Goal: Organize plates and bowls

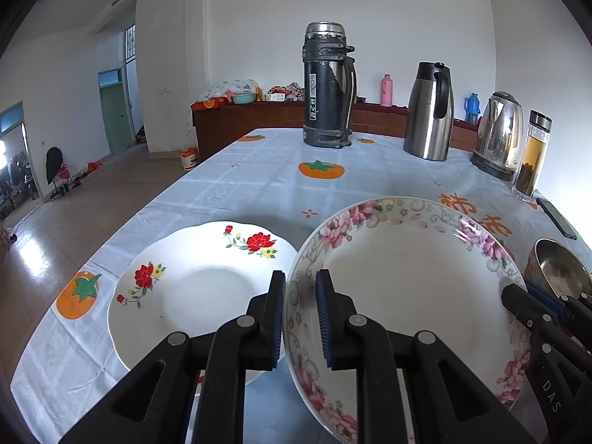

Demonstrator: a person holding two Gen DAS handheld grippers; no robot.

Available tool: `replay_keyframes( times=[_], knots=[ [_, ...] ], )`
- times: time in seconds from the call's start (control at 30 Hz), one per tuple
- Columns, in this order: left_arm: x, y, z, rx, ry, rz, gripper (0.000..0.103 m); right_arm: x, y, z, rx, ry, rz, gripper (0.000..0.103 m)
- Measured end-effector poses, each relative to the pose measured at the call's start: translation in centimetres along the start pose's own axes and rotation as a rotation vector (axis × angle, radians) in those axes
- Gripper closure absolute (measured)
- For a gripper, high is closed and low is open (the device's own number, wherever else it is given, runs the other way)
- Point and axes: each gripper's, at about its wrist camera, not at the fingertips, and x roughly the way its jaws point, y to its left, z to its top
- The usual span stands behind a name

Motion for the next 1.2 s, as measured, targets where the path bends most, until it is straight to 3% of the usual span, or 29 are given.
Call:
replay_keyframes(
  times=[1.2],
  knots=[
    [1.6, -0.7, -0.2, 0.021, 0.059, -0.031, 0.084, 1.1, -1.0, 0.1, 0.04, 0.066, -0.013, 0.091]
  ],
)
